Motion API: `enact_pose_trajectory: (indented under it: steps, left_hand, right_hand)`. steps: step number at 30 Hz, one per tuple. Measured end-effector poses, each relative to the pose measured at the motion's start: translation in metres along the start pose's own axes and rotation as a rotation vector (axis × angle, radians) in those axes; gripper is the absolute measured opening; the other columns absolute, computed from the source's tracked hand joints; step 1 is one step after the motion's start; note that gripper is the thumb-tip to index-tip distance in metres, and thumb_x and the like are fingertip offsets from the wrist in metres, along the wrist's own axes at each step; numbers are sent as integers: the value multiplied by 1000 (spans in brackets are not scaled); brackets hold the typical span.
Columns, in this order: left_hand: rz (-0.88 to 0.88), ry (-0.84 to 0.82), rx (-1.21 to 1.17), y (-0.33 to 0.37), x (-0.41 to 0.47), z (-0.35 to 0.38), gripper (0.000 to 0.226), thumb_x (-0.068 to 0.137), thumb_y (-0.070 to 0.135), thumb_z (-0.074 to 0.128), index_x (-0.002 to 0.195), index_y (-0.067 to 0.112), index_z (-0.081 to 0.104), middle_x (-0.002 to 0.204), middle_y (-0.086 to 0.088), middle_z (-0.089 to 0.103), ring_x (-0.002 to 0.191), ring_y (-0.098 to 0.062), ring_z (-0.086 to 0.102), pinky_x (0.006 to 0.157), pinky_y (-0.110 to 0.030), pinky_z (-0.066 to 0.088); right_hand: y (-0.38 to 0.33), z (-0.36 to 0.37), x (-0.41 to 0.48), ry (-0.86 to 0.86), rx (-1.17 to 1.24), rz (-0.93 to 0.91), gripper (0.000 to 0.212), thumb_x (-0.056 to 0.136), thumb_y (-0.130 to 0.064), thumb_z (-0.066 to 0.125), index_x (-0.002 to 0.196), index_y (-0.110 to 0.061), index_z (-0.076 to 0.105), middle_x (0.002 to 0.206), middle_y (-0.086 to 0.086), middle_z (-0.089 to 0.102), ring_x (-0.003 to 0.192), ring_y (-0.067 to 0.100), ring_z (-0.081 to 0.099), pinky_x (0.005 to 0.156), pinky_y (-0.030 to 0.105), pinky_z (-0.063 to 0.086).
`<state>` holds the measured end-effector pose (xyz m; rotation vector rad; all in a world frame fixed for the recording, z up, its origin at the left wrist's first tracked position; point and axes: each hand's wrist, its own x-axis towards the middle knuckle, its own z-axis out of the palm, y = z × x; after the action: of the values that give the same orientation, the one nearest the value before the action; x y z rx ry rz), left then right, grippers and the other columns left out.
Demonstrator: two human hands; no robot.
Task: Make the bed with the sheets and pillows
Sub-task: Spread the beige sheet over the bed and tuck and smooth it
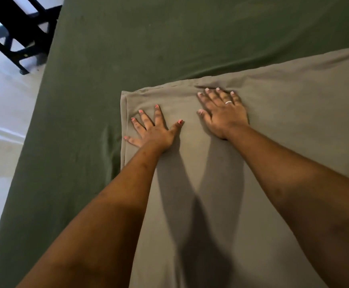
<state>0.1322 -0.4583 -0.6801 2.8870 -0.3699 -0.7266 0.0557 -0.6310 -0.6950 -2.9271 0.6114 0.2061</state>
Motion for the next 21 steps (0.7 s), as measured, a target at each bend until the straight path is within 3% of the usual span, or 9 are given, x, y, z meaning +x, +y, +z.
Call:
enact_pose_trajectory:
  steps: [7,10,12,14,17,19,21]
  left_hand:
    - [-17,-90,-116,-2,25,-10,116,49,99,39,140,55,-19,152,0,-37,139,-32,-33,103,-75,-6]
    - [-63,-2,-201,-7,42,-14,113,57,94,43,144,51,-13,156,3,-29,142,-31,-26,107,-72,-1]
    - [-127,161,-297,-9,53,-22,111,70,80,52,152,32,-5,160,-1,-11,146,-30,-13,111,-67,4]
    - [-210,342,-417,-13,64,-31,94,79,61,63,151,20,18,157,-4,19,145,-28,9,111,-65,9]
    - [-246,489,-432,-26,76,-43,38,84,43,66,117,25,61,127,0,57,129,-25,39,110,-55,20]
    - [-218,552,-433,-37,83,-54,22,88,34,63,107,26,65,117,0,64,120,-24,49,111,-49,24]
    - [-209,597,-388,-48,91,-66,20,89,29,58,107,26,65,118,0,63,117,-24,52,110,-48,22]
  right_hand:
    - [78,-11,9,5,12,236,62,97,-57,14,153,-31,4,161,-6,3,148,18,2,119,47,-1]
    - [89,-14,4,18,-5,378,64,97,-58,13,153,-29,3,161,-5,1,148,19,-1,116,53,-1]
    - [84,-13,-3,57,-29,435,66,97,-57,13,154,-25,2,161,-1,0,148,22,-3,116,55,-1]
    - [68,-8,-8,101,-37,405,66,98,-55,14,154,-23,0,161,1,-1,148,23,-3,116,55,-1]
    - [31,0,-6,121,9,303,66,97,-56,16,153,-24,1,161,1,1,148,22,-1,116,54,-1]
    - [2,3,1,124,38,257,66,97,-56,16,153,-24,2,161,2,1,148,22,-1,117,53,-1]
    - [-33,6,9,111,79,188,68,96,-58,17,154,-24,3,161,2,0,148,22,-2,117,52,-2]
